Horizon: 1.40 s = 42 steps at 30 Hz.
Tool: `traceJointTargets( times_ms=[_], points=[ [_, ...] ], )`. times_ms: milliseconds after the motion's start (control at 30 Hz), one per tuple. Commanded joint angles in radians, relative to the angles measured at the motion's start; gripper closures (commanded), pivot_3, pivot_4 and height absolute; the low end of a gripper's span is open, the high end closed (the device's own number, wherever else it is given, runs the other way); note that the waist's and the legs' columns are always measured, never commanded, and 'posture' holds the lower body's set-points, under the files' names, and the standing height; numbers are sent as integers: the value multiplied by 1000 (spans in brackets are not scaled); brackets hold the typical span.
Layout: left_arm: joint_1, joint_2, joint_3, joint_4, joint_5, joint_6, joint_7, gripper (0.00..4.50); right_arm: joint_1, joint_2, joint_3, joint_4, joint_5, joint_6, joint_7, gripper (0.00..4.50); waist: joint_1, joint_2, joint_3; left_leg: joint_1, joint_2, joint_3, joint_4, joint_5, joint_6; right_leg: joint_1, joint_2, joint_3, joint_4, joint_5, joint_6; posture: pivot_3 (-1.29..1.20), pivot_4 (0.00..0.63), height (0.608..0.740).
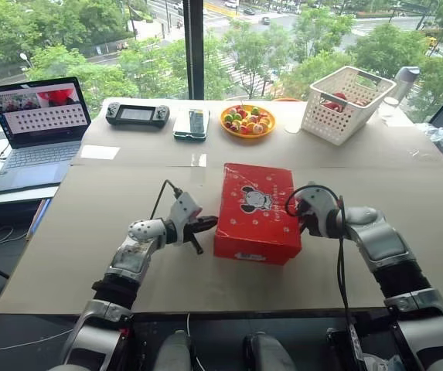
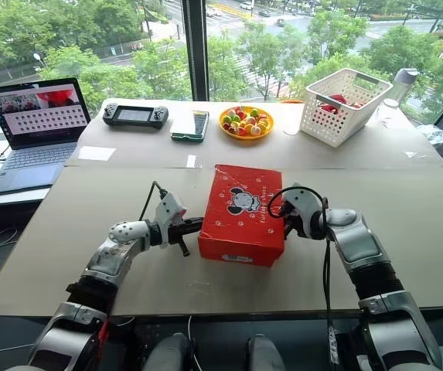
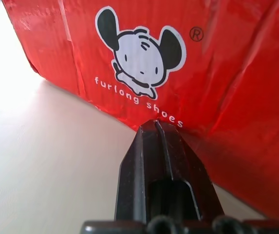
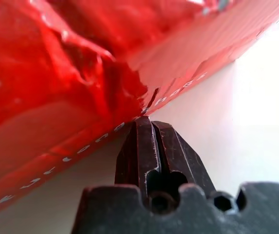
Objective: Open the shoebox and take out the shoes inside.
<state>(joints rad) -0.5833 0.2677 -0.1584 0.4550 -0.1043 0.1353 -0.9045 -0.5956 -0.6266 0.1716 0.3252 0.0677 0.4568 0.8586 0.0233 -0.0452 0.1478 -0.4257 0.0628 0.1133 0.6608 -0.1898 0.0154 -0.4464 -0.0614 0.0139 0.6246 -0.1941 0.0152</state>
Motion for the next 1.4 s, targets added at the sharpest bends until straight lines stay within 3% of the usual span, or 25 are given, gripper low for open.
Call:
traceJointTargets(
  times_ms=[33, 500, 700, 900, 1200, 1400],
  points=[
    [-36, -54, -48, 37, 0, -63, -48, 4500, -39, 17, -22, 63, -19, -60, -31, 4445, -9, 0, 0, 0, 0, 0, 0, 0, 0, 0, 0, 0, 0, 0, 0, 0, 150, 738],
    [70, -47, -69, -102, 1, -25, -69, 4500, -120, 84, -63, 210, -44, -169, -76, 4445, -28, 0, 0, 0, 1, -1, 0, 0, 0, 0, 1, 0, 0, 0, 0, 0, 150, 738],
    [68, -6, 0, -82, 9, -35, 3, 4500, -124, 80, -61, 231, -58, -183, -60, 4445, -37, 0, 0, 0, 1, -1, 0, 0, 0, 0, 1, 1, 0, 0, 0, 0, 150, 738],
    [96, 112, 102, -46, -15, -78, 39, 4500, -79, 35, -64, 208, -58, -173, -4, 4445, -52, 1, 0, 2, 3, -1, -1, 0, 0, -1, 2, 1, 2, 0, 0, 0, 150, 738],
    [347, 226, 176, -299, -138, -24, -51, 4500, -15, -4, -54, 167, -6, -187, 168, 4445, -54, 1, 0, 1, 4, 0, -3, -2, 0, -3, 2, 1, 2, 1, -5, 0, 150, 738],
    [436, 248, 151, -426, -162, 38, -57, 4500, -66, 7, -140, 180, 134, -127, 293, 4445, -51, 1, 1, 2, 4, 0, -4, -2, 0, -4, 2, 1, 3, -2, -6, 0, 150, 738]
  ],
)
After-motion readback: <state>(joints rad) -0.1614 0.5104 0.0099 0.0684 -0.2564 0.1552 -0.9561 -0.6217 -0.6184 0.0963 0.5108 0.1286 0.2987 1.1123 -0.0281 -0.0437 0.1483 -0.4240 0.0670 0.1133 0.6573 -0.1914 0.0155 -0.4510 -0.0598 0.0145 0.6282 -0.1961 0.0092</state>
